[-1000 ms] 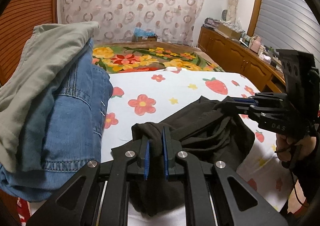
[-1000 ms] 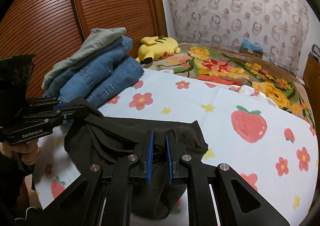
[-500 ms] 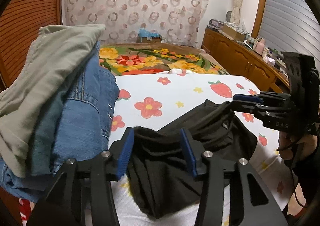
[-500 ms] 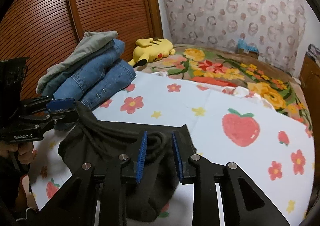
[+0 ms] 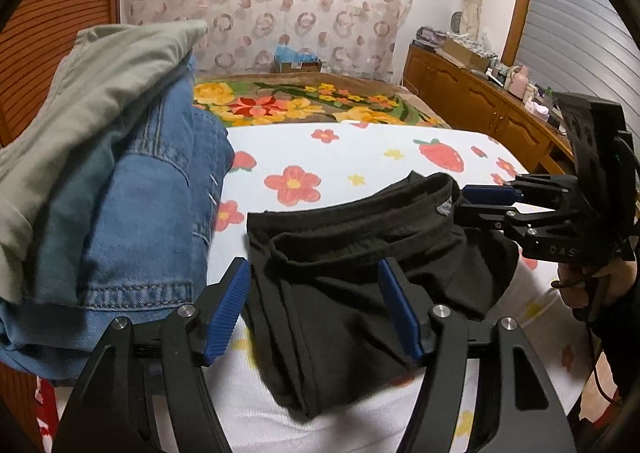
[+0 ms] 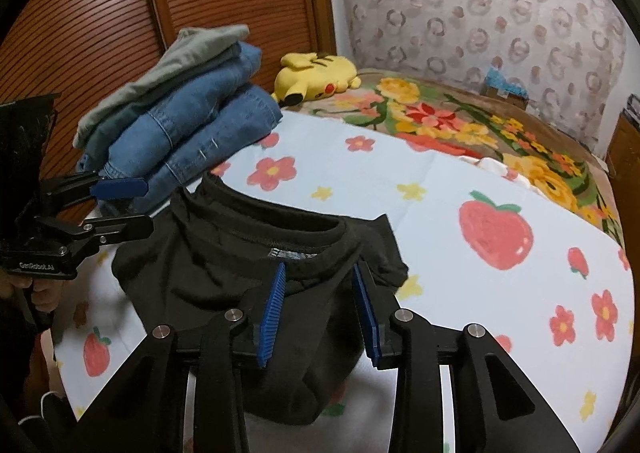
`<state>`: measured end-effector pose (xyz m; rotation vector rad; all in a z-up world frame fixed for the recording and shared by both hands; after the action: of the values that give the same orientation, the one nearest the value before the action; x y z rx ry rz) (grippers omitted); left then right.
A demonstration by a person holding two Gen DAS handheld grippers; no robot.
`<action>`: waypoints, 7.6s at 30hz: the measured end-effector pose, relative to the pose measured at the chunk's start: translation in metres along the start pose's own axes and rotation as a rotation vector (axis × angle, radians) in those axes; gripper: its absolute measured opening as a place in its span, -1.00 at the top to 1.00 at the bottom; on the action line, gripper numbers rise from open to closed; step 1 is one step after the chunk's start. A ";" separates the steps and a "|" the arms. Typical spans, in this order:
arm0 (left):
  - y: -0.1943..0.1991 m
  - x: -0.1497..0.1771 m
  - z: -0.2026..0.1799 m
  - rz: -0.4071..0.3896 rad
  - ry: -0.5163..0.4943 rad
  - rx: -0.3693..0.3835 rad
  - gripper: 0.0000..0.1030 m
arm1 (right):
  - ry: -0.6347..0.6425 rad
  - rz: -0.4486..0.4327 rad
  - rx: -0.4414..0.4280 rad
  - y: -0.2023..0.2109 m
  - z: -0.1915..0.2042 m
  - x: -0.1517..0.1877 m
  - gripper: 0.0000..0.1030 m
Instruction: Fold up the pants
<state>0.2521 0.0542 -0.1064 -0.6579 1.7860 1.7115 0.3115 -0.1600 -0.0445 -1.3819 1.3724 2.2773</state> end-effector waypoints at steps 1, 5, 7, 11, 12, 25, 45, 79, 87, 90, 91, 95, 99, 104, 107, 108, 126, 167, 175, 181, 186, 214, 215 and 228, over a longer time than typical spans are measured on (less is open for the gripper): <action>-0.001 0.001 0.001 0.003 0.003 -0.002 -0.30 | -0.002 0.008 -0.001 -0.003 -0.002 0.000 0.30; -0.005 0.003 0.002 0.011 0.005 -0.005 -0.30 | 0.001 0.000 -0.016 -0.006 -0.006 -0.008 0.39; -0.007 0.003 0.003 0.014 0.005 -0.007 -0.30 | 0.000 -0.024 -0.035 -0.004 -0.009 -0.013 0.72; -0.010 0.002 0.002 0.016 0.005 -0.010 -0.30 | 0.002 -0.063 -0.027 0.000 -0.016 -0.022 0.89; -0.010 0.001 0.002 0.016 0.004 -0.010 -0.30 | 0.000 -0.073 -0.012 0.000 -0.018 -0.023 0.89; -0.008 0.005 -0.004 0.021 -0.003 -0.007 -0.30 | -0.054 -0.055 0.037 0.005 -0.019 -0.019 0.55; 0.012 0.053 0.004 0.054 -0.004 -0.019 -0.30 | -0.085 -0.008 0.007 0.056 0.018 0.050 0.49; 0.066 0.081 -0.028 -0.016 -0.075 0.071 0.77 | -0.106 -0.147 0.092 0.142 0.044 0.102 0.97; 0.090 0.105 -0.046 -0.015 -0.096 0.098 0.77 | -0.132 -0.139 0.093 0.173 0.066 0.136 0.97; 0.091 0.115 -0.049 -0.002 -0.101 0.099 0.77 | -0.131 -0.126 0.096 0.178 0.072 0.146 0.97; 0.090 0.119 -0.049 0.007 -0.099 0.100 0.77 | -0.138 -0.122 0.093 0.178 0.072 0.149 0.97; 0.088 0.124 -0.051 0.024 -0.100 0.101 0.77 | -0.154 -0.103 0.093 0.173 0.070 0.154 0.97; 0.093 0.121 -0.049 0.022 -0.093 0.092 0.63 | -0.155 -0.117 0.106 0.178 0.069 0.147 0.96; 0.091 0.109 -0.045 -0.001 -0.092 0.073 0.12 | -0.133 -0.137 0.126 0.185 0.069 0.137 0.91; 0.091 0.099 -0.039 -0.018 -0.074 0.072 -0.01 | -0.124 -0.141 0.133 0.181 0.069 0.132 0.83; 0.090 0.095 -0.037 -0.023 -0.069 0.072 -0.05 | -0.123 -0.144 0.132 0.180 0.068 0.131 0.80; 0.013 0.059 -0.052 0.043 -0.129 0.096 0.16 | -0.135 -0.118 0.135 0.120 0.048 0.110 0.41; 0.019 0.066 -0.029 0.066 -0.078 0.027 -0.34 | -0.167 -0.085 0.128 0.103 0.037 0.099 0.03; 0.011 0.078 -0.033 0.086 -0.091 0.014 -0.35 | -0.214 -0.055 0.112 0.095 0.028 0.099 -0.02; 0.010 0.079 -0.034 0.067 -0.095 0.006 -0.41 | -0.248 -0.031 0.102 0.086 0.024 0.101 -0.05; 0.011 0.078 -0.033 0.062 -0.092 0.007 -0.41 | -0.279 -0.038 0.098 0.086 0.024 0.101 -0.11; 0.056 0.065 -0.056 -0.012 -0.086 0.122 0.68 | -0.213 -0.091 -0.020 0.094 0.047 0.091 0.70; 0.060 0.062 -0.056 -0.023 -0.086 0.119 0.68 | -0.206 -0.098 -0.018 0.097 0.049 0.090 0.70; 0.106 0.021 -0.051 -0.156 -0.076 0.099 0.71 | -0.106 -0.206 0.008 0.138 0.071 0.060 0.71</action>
<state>0.1599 0.0101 -0.0447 -0.6623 1.7082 1.5150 0.1595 -0.2035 0.0076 -1.3121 1.1494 2.1751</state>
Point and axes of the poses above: each gripper's, at about its wrist camera, not at the fingertips, and y roughly against the way its jaws point, z to its left, x to its underside, the point moved 9 cm from there along -y, roughly the way its jaws point, and after that the axes turned 9 degrees about -x, right-handed, at the moved point
